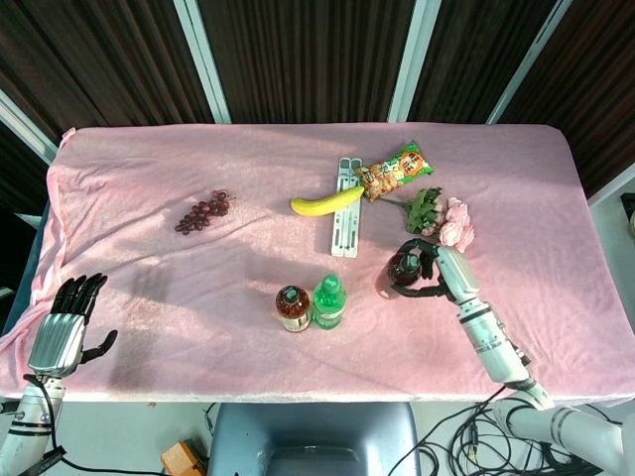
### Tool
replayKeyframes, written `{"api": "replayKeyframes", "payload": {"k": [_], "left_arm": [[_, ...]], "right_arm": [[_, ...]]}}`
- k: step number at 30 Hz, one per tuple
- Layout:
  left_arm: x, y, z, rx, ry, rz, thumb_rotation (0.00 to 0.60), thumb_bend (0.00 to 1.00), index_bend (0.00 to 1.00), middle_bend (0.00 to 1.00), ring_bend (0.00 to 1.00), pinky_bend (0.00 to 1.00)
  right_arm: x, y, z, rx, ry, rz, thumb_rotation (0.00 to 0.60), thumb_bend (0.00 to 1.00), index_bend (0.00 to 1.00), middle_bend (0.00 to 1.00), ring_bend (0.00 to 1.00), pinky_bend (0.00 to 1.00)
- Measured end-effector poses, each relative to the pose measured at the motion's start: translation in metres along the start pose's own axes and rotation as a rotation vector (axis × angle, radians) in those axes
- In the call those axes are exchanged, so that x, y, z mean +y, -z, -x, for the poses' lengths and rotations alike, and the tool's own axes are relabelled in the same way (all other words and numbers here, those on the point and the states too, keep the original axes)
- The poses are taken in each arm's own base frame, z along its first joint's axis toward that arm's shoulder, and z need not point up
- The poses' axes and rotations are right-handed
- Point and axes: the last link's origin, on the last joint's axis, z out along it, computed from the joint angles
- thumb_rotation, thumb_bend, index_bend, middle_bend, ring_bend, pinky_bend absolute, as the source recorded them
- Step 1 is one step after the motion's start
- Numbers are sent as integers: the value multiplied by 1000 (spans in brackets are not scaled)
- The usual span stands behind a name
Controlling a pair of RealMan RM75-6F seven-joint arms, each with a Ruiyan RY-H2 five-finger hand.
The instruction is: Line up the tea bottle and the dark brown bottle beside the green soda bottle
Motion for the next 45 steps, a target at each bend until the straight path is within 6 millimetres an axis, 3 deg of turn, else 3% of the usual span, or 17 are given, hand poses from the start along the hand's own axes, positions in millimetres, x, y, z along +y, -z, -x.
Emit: {"api": "replayKeyframes", "payload": {"k": [15, 30, 35, 38, 42, 45], "left_arm": [[-1, -1, -1, 1, 0, -2, 600, 297, 0, 52, 0, 0], [-2, -3, 1, -7, 2, -6, 600, 299, 0, 47, 0, 0], [-2, -3, 1, -12, 1, -6, 600, 302, 0, 43, 0, 0], [-3, -3, 2, -20, 3, -10, 600, 301, 0, 39, 0, 0], [-3, -3, 2, -23, 2, -14, 600, 301, 0, 36, 0, 0], [-2, -3, 2, -24, 1, -14, 600, 302, 0, 36, 0, 0]], "right_arm": [[-14, 4, 48, -110, -20, 22, 600, 374, 1000, 693, 805, 843], [-15, 7, 58, -136, -40, 24, 600, 374, 1000, 693, 804, 843], [-14, 6, 60, -139, -39, 19, 600, 371, 993, 693, 769, 799], [-13, 6, 61, -144, -46, 20, 600, 361, 915, 679, 720, 751], [-11, 8, 62, -167, -44, 8, 600, 331, 742, 578, 620, 654], [-10, 11, 62, -190, -48, -5, 600, 327, 545, 480, 527, 595]]}}
